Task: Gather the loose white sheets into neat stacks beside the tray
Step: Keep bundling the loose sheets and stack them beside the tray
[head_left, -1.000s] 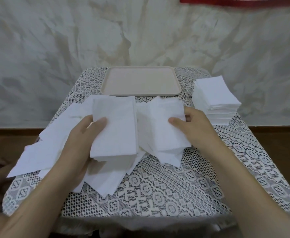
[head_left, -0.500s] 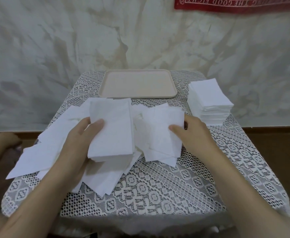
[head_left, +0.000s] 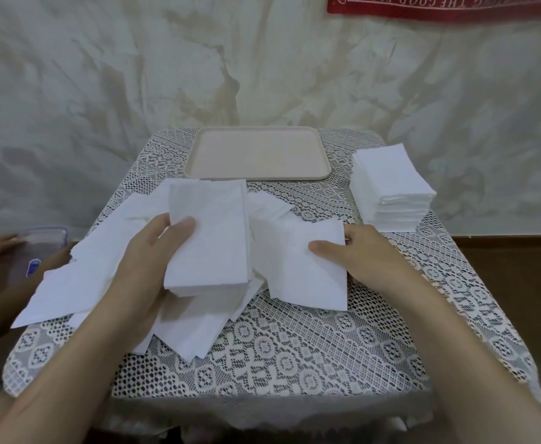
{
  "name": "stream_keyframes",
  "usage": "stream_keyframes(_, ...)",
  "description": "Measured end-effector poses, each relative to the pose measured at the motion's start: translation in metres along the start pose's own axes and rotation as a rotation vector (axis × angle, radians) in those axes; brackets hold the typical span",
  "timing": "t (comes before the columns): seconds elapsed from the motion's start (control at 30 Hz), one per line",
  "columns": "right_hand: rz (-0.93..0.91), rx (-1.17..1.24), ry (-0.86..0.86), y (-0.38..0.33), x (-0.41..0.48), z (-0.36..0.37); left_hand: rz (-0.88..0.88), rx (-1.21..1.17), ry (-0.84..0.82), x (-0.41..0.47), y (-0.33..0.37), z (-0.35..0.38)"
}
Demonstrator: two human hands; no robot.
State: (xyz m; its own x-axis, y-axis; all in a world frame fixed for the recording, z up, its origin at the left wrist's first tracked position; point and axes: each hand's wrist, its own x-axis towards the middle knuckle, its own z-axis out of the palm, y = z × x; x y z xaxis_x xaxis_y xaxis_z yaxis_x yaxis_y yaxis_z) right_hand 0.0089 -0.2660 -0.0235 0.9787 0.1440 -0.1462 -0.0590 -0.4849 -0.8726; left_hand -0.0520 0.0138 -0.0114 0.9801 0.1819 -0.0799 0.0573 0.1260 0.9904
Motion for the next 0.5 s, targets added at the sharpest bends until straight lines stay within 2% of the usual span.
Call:
stream_keyframes(0.13,-0.011,0.130,-0.043,-0.0052,-0.0023,0.0043,-0.002,-0.018,0.003,0.0018,0.0003,0.0009)
stream_keyframes(0.23,-0.029,0.083,-0.086,-0.0069,-0.0037,0.0070,0.004,-0.025,0.002,0.0026,-0.0003,0.0017)
stream_keyframes(0.37,-0.038,0.030,0.015,-0.0080,-0.0038,0.0094,0.011,-0.020,0.002,0.0028,0.0001,0.0017)
stream_keyframes(0.5,-0.008,0.132,0.114,-0.0098,-0.0021,0.0103,0.014,-0.020,0.005,0.0012,0.0009,0.0016)
